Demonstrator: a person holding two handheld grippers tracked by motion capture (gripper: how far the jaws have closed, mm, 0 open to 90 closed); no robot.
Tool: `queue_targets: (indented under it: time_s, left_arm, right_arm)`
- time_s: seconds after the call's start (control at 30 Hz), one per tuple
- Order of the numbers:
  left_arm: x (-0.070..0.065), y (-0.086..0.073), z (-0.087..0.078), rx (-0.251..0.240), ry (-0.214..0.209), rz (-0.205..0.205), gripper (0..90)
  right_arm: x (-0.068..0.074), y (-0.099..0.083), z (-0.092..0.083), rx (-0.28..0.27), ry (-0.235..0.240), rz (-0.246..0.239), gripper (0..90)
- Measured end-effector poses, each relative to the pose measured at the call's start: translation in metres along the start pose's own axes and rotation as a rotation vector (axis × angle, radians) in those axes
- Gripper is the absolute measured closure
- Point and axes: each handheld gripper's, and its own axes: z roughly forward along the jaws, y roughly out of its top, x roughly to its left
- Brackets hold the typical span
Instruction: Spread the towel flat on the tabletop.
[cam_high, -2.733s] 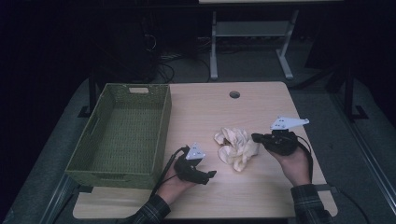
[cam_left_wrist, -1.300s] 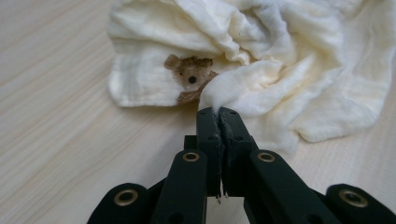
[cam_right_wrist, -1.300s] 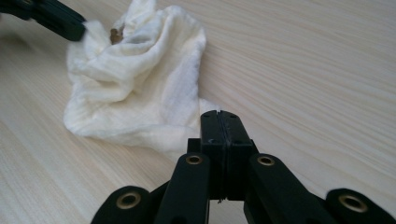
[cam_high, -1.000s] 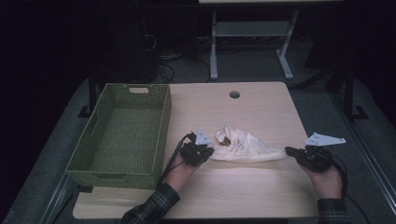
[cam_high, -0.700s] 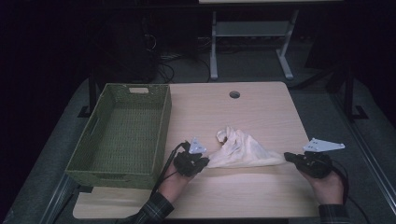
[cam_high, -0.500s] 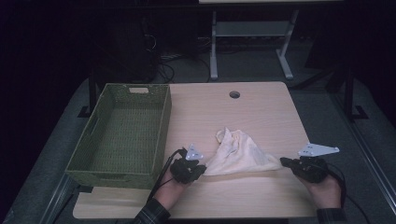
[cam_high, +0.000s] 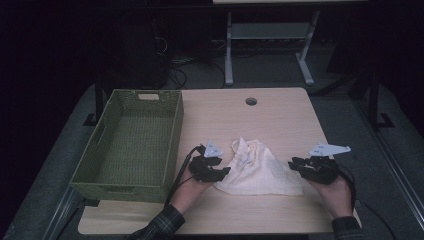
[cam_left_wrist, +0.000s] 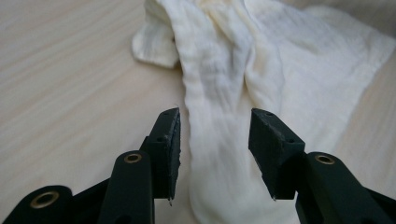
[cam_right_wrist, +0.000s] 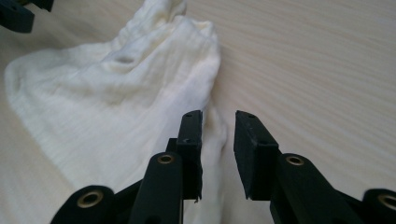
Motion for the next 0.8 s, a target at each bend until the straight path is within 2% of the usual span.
queue_targets:
  time_s: [0.07,0.17,0.27,0.4,0.47,0.53,0.63,0.67,0.7,0.8]
  left_arm:
    - [0.003,0.008,0.009,-0.003,0.0,0.002,52.9]
    - [0.006,0.018,0.021,-0.015,-0.012,-0.002,52.8]
    - [0.008,0.028,0.035,-0.017,-0.004,0.009,52.8]
    - [0.017,0.04,0.051,-0.027,-0.008,-0.024,52.9]
    - [0.021,0.045,0.059,-0.027,-0.031,-0.048,53.2]
    - [0.022,0.049,0.065,-0.026,-0.047,-0.051,54.5]
    - [0.021,0.052,0.072,-0.01,-0.042,-0.039,61.7]
    - [0.021,0.053,0.073,-0.001,-0.044,-0.035,67.7]
    - [0.022,0.052,0.073,0.004,-0.042,-0.031,83.7]
    - [0.024,0.05,0.068,0.012,-0.04,-0.017,88.8]
  right_arm:
    - [-0.009,0.009,0.012,0.003,-0.007,0.007,71.6]
    - [-0.013,0.015,0.021,0.005,-0.004,0.015,71.5]
    - [-0.018,0.024,0.033,0.004,0.007,0.018,71.5]
    - [-0.019,0.03,0.043,-0.006,0.024,0.026,71.5]
    - [-0.019,0.031,0.047,0.001,0.024,0.022,71.5]
    - [-0.019,0.031,0.05,0.003,0.03,0.027,71.5]
    - [-0.019,0.031,0.053,0.008,0.033,0.026,71.4]
    - [-0.019,0.031,0.054,0.012,0.035,0.025,71.4]
    - [-0.019,0.03,0.053,0.016,0.037,0.027,71.4]
    - [-0.019,0.03,0.053,0.015,0.037,0.027,71.4]
